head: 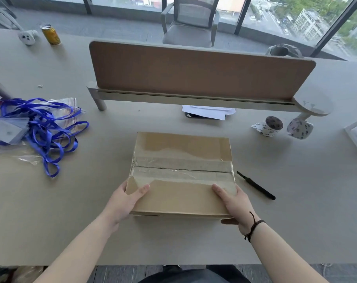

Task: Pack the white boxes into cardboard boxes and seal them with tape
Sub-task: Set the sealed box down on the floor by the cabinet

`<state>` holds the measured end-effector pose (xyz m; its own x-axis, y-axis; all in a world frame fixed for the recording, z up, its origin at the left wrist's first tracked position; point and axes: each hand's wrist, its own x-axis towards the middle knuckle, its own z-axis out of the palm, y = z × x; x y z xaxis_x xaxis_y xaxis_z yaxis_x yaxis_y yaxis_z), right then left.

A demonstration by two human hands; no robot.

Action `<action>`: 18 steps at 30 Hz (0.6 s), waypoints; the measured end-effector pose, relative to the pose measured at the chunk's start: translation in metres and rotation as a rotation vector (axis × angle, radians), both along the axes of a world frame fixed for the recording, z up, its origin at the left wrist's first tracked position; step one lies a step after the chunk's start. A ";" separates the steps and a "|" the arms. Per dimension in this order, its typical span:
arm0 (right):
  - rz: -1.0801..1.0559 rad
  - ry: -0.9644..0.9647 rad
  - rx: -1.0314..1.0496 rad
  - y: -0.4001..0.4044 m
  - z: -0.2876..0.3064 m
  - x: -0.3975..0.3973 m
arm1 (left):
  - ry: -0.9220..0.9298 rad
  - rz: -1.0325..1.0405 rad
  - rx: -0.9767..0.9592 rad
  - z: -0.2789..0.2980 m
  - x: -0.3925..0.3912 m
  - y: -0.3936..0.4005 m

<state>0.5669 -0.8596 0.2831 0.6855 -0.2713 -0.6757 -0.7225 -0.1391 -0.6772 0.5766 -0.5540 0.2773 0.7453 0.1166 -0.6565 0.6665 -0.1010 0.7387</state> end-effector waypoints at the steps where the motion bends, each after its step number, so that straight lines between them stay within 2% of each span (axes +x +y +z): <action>1: -0.015 0.008 0.032 0.000 0.000 0.000 | 0.040 -0.007 -0.019 -0.002 0.001 0.002; 6: -0.069 0.018 0.142 -0.002 -0.003 -0.001 | 0.132 0.075 -0.230 -0.006 0.001 0.004; 18: -0.100 0.051 0.227 -0.005 -0.006 0.000 | 0.103 0.114 -0.205 -0.005 0.000 0.001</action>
